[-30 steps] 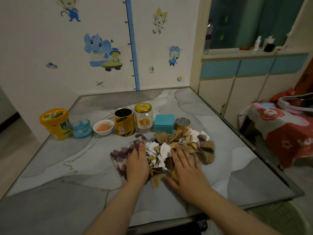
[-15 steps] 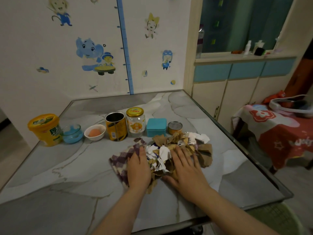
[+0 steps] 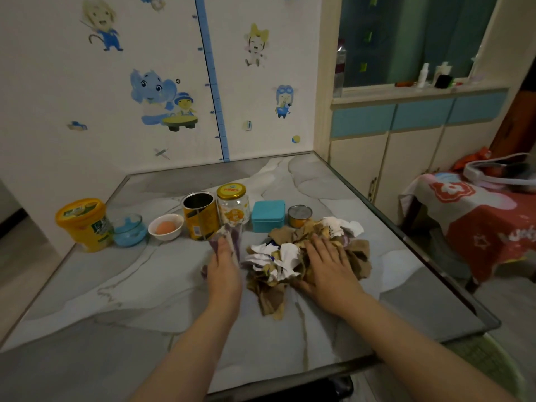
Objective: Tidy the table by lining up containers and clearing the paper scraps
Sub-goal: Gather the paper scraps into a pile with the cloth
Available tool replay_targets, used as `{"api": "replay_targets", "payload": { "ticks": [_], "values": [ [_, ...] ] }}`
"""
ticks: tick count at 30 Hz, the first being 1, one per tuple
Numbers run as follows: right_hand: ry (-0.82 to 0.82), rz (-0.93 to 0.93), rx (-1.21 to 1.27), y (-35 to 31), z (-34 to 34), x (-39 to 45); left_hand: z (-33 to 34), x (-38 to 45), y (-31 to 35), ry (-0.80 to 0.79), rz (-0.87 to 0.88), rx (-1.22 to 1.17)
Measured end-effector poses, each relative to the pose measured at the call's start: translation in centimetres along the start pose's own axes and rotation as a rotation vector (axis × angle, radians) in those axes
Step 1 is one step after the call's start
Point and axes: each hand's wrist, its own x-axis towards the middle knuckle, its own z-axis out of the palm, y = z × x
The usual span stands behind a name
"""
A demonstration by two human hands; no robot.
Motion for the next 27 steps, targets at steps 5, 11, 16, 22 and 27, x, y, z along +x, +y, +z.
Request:
{"api": "replay_targets", "payload": {
  "ticks": [5,11,16,22,27],
  "values": [
    [-0.180,-0.087,0.035,-1.3,-2.7,-0.1,-2.1,-1.7,-0.7,-0.070,0.016,-0.068],
    [-0.156,-0.193,0.087,-5.4,-3.0,-2.5,-3.4,-6.0,-3.1,-0.131,-0.050,-0.027],
    [-0.091,-0.163,-0.019,-7.0,-0.9,-3.4,-3.1,-7.1,-3.0,-0.069,0.042,0.013],
    [0.030,-0.151,-0.044,-6.3,0.6,-1.9,-1.3,-3.8,-2.3,0.093,-0.023,-0.158],
    [0.089,-0.161,-0.082,-5.5,1.9,-0.9,2.1,-2.3,-2.7,0.178,-0.018,-0.003]
  ]
}}
